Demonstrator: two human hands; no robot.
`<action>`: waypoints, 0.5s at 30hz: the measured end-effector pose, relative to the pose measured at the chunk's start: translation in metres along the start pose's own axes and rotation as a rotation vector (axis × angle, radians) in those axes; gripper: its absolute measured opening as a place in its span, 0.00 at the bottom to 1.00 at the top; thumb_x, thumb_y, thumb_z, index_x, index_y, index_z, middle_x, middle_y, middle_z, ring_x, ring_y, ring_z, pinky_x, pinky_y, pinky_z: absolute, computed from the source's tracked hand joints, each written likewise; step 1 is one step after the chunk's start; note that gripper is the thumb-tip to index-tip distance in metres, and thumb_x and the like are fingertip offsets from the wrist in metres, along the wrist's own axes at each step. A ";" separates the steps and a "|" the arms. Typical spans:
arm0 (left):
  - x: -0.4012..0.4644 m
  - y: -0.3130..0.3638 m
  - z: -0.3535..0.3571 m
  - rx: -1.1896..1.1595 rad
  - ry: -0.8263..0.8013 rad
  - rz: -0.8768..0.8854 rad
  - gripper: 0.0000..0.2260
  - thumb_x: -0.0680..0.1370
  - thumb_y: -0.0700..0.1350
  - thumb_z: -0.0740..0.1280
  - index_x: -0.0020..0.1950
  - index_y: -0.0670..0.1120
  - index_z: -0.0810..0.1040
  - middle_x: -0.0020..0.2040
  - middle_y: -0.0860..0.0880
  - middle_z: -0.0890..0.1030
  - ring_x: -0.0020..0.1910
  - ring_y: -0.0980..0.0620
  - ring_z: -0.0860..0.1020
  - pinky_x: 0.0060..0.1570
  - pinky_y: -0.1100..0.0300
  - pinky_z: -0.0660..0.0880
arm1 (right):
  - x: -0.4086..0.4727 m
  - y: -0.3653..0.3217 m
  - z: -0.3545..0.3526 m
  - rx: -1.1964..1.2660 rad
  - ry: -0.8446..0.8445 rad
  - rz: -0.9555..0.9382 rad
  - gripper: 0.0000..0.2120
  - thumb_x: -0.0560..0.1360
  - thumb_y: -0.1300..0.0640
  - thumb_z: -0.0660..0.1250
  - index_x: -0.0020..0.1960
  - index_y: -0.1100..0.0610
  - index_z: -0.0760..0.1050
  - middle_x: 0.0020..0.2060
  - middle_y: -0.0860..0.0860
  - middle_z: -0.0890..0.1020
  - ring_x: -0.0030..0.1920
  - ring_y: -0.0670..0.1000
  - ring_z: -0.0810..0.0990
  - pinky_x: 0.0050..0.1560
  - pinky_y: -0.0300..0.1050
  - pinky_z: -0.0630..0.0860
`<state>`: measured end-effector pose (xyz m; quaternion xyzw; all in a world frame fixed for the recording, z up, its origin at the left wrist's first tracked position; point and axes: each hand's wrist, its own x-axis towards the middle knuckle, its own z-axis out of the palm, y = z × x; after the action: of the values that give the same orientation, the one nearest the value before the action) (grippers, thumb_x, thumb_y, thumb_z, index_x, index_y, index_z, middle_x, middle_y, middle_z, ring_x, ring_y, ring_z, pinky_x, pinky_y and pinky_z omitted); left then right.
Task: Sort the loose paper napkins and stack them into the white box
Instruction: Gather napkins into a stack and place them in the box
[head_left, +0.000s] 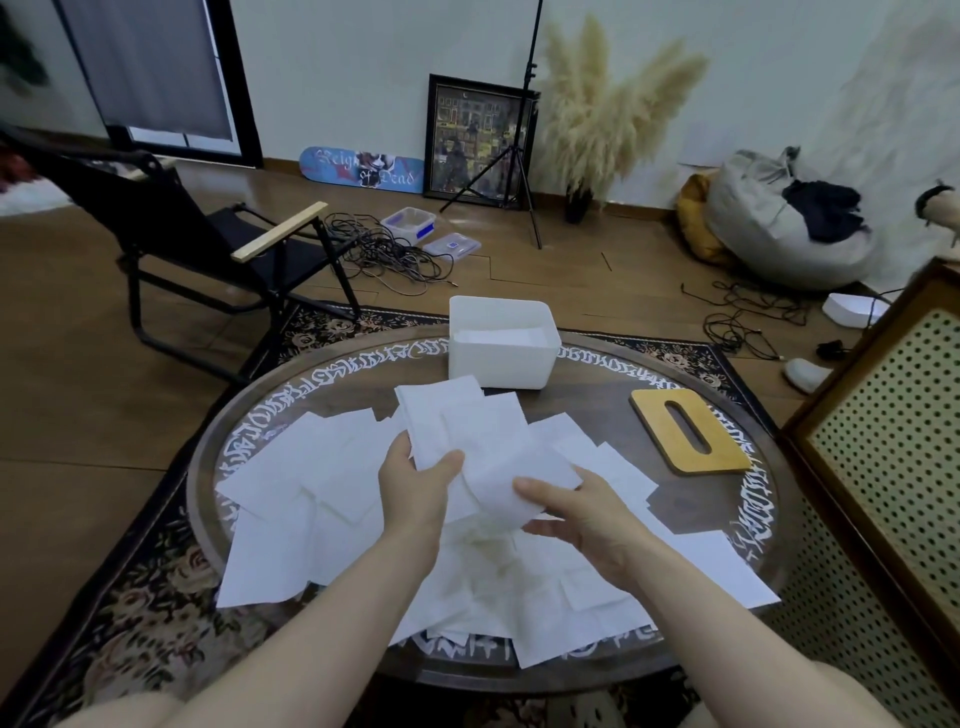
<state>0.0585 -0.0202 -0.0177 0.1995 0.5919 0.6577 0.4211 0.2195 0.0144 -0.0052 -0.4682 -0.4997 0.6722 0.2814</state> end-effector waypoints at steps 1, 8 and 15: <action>0.001 0.000 0.000 -0.003 0.003 0.002 0.13 0.74 0.32 0.68 0.54 0.46 0.76 0.47 0.49 0.82 0.46 0.49 0.80 0.50 0.51 0.77 | 0.000 -0.002 -0.002 -0.005 0.033 0.005 0.20 0.71 0.55 0.73 0.61 0.56 0.76 0.54 0.52 0.83 0.54 0.54 0.82 0.51 0.48 0.80; 0.003 -0.001 -0.003 0.035 -0.064 -0.059 0.13 0.73 0.33 0.70 0.54 0.46 0.76 0.48 0.49 0.82 0.47 0.47 0.80 0.46 0.55 0.77 | 0.006 -0.006 -0.023 -0.045 0.118 0.145 0.28 0.69 0.46 0.74 0.65 0.50 0.68 0.58 0.48 0.79 0.56 0.49 0.79 0.54 0.49 0.77; 0.002 -0.005 -0.001 0.084 -0.159 -0.122 0.13 0.74 0.34 0.69 0.57 0.46 0.76 0.52 0.47 0.82 0.50 0.46 0.81 0.43 0.55 0.77 | 0.008 -0.001 -0.023 -0.202 0.146 0.126 0.04 0.72 0.57 0.72 0.45 0.56 0.80 0.39 0.49 0.83 0.37 0.48 0.76 0.42 0.40 0.68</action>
<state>0.0583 -0.0192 -0.0236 0.2321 0.5945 0.5876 0.4974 0.2372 0.0308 -0.0081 -0.5722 -0.5127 0.5990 0.2257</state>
